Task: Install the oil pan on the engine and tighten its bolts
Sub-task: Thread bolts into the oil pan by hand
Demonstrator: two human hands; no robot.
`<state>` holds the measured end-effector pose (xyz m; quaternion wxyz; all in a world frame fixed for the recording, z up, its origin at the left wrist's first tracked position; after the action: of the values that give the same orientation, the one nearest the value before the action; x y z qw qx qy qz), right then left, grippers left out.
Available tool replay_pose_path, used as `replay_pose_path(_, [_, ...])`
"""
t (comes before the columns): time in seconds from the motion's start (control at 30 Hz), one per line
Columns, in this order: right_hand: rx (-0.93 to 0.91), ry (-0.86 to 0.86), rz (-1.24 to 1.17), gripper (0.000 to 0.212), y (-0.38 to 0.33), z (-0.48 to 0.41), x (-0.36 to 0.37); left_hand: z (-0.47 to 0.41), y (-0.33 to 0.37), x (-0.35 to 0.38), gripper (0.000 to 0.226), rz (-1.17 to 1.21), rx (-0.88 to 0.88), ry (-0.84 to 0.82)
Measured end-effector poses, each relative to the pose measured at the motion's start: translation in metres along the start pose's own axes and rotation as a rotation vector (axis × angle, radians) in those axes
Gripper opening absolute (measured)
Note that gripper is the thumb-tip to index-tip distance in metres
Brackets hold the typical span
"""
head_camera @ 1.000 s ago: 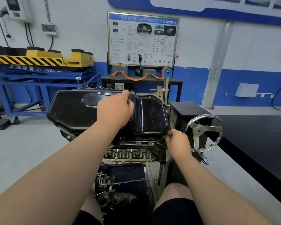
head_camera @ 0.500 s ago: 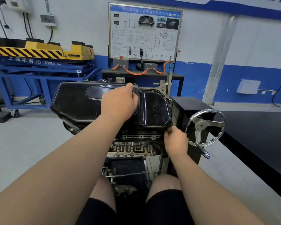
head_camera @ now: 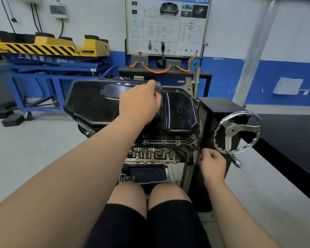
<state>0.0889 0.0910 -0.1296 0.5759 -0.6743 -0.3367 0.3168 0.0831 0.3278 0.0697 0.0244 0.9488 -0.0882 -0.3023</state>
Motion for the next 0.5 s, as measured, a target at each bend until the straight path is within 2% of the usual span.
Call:
replay_pose_path(0.13, [-0.389, -0.264, -0.05, 0.012, -0.124, 0.033, 0.038, 0.002, 0.003, -0.004, 0.029, 0.058, -0.014, 0.013])
replay_pose_path(0.23, [-0.596, -0.536, 0.045, 0.016, -0.202, 0.065, 0.074, 0.0, -0.006, -0.01, 0.036, 0.298, -0.139, 0.012])
replay_pose_path(0.33, [-0.687, -0.652, 0.16, 0.015, -0.239, 0.078, 0.092, -0.001, -0.02, -0.015, 0.033, 0.642, -0.312, 0.088])
replay_pose_path(0.5, [-0.73, -0.826, 0.226, 0.031, -0.254, 0.079, 0.099, -0.006, -0.027, -0.016, 0.038, 0.957, -0.457, 0.074])
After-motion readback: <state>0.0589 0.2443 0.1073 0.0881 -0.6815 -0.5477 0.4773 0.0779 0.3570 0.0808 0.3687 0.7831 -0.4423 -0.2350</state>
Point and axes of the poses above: each hand's wrist, its own z-axis away from the middle knuckle, its own x-axis out of the palm, y = z × x, the point moved 4 cm from there along -z, towards the middle knuckle, and after that the axes turned 1 degree about -x, right-handed, at the moved point
